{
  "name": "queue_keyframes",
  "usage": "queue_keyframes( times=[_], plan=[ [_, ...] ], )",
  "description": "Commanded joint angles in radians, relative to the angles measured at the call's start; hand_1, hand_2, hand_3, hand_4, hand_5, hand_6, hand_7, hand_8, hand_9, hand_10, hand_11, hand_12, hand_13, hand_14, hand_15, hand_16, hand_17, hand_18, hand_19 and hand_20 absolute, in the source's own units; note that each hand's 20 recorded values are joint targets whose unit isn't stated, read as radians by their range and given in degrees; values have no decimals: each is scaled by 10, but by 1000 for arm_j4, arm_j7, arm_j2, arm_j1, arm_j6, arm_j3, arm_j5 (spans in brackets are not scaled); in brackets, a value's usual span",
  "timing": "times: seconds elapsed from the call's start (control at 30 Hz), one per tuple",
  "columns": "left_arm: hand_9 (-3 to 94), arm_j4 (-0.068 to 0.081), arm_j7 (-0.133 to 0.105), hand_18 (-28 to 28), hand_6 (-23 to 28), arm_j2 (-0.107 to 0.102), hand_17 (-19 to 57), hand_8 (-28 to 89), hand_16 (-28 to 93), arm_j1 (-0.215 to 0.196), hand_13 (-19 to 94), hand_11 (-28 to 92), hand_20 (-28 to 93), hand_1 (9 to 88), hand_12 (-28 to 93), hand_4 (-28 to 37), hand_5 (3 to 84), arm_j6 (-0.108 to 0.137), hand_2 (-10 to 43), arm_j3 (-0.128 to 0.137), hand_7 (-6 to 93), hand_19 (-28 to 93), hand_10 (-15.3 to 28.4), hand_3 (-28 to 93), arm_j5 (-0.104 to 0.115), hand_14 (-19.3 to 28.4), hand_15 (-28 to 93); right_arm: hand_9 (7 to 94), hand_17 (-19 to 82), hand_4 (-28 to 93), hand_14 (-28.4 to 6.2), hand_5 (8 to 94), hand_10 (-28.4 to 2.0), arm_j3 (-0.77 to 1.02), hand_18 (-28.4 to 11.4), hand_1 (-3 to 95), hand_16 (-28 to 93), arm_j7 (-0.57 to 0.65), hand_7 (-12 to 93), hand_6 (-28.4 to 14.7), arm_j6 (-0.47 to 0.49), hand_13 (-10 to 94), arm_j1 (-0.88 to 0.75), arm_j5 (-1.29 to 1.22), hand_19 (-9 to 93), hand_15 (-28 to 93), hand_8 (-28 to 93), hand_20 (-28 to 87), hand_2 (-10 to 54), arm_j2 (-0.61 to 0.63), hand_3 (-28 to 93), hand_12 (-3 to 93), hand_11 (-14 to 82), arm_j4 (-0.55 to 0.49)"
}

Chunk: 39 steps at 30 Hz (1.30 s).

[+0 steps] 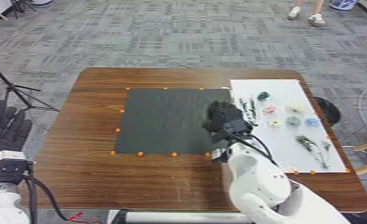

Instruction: Arrange flowers

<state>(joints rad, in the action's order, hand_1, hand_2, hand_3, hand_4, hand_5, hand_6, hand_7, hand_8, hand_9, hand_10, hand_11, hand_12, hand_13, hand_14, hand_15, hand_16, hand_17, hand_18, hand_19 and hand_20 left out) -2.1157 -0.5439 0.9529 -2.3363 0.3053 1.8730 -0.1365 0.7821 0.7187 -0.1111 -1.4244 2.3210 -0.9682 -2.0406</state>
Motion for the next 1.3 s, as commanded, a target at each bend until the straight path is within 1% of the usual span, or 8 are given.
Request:
queue_keyframes(
  times=[0.03,0.23,0.37,0.47,0.53,0.87,1.03,1.3],
  plan=[
    [264,6,-9,103,73,1,-54,-93,-33,1,187,197,110,202,86,-283,388,15,144,-25,122,218,133,744,12,120,220,811,510,-85,-99,682,-90,-170,-245,529,584,-85,659,-8,27,765,215,-136,932,673,151,442,-95,-140,764,772,325,125],
    [265,8,-15,103,73,-14,-55,-93,-33,21,188,199,111,203,86,-283,389,14,143,-41,122,219,133,745,11,119,221,808,511,-100,-100,682,-92,-243,-244,533,578,-54,659,-7,95,765,294,-240,932,676,149,441,-95,-220,762,767,326,210],
    [266,4,-21,104,74,-16,-55,-93,-33,22,189,200,111,203,86,-283,391,37,143,-49,122,220,132,746,23,119,222,806,511,-109,-99,681,-93,-282,-243,535,577,-37,659,-7,109,763,340,-247,932,676,148,440,-95,-258,765,763,327,260],
    [269,1,-36,104,75,-25,-55,-93,-33,33,192,202,112,203,86,-283,394,75,143,-58,124,221,135,747,48,120,225,805,511,-115,-99,681,-93,-261,-243,537,575,-12,658,-6,140,764,344,-312,932,676,148,439,-95,-315,764,759,328,309],
    [273,3,-48,105,76,-35,-54,-93,-32,41,195,206,113,203,87,-283,398,61,144,-63,127,225,136,748,56,121,230,802,512,-133,-100,681,-95,-261,-244,538,568,-6,657,-5,152,764,351,-316,932,678,144,436,-95,-344,766,743,337,344],
    [275,9,-50,106,78,-61,-55,-97,-37,82,197,212,113,205,85,-283,401,55,144,-102,131,232,137,749,54,121,238,809,515,-161,-99,683,-95,-273,-243,540,555,29,650,-3,146,768,389,-263,932,679,141,434,-95,-444,774,722,332,492],
    [278,10,-43,107,78,-60,-55,-96,-37,86,199,215,113,206,85,-283,402,58,144,-102,132,232,136,750,61,122,239,805,514,-182,-101,681,-97,-242,-243,544,549,73,644,-1,244,765,371,-285,932,679,142,433,-95,-467,772,715,331,509],
    [283,7,-44,107,80,-61,-55,-97,-39,82,201,218,112,206,84,-283,406,57,146,-100,133,234,139,750,61,123,245,805,511,-193,-104,680,-97,-264,-247,538,540,92,638,0,218,763,353,-305,932,682,143,430,-95,-461,767,706,334,484]
  ],
)
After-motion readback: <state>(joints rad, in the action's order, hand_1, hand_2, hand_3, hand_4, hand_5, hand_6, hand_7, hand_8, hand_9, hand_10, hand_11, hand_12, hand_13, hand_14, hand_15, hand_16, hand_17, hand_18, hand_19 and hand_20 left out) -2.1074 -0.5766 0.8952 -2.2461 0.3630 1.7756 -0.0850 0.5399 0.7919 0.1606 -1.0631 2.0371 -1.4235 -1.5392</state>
